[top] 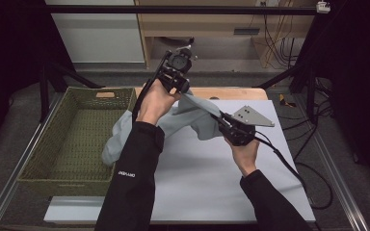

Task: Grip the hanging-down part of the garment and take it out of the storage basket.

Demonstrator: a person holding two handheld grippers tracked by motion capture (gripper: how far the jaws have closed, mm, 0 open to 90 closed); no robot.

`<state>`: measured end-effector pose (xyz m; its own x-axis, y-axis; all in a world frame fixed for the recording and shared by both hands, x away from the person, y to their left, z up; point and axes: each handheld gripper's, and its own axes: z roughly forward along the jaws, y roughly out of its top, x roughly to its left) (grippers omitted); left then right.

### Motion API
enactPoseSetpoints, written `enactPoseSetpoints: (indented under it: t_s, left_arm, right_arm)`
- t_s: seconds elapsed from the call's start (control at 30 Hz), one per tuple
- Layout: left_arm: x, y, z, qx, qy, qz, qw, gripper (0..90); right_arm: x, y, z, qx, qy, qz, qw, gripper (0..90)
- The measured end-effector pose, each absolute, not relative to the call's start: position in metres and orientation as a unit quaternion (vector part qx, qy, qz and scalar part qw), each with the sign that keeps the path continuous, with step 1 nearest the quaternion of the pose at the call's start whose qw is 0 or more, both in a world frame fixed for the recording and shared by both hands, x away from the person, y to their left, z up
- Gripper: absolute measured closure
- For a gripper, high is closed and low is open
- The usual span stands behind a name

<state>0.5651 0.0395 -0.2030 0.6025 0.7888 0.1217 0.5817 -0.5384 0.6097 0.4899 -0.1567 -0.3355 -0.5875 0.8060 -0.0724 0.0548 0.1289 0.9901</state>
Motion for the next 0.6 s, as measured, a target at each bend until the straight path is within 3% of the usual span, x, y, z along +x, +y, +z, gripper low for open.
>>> enactPoseSetpoints:
  t_s: [0.3, 0.6]
  left_arm:
    - [0.563, 0.031, -0.202, 0.856, 0.396, 0.186, 0.275, 87.0]
    - [0.56, 0.029, -0.199, 0.857, 0.392, 0.186, 0.279, 87.0]
  right_arm:
    - [0.487, -0.168, -0.321, 0.343, 0.646, 0.573, 0.371, 87.5]
    - [0.487, -0.171, -0.315, 0.344, 0.636, 0.575, 0.383, 87.5]
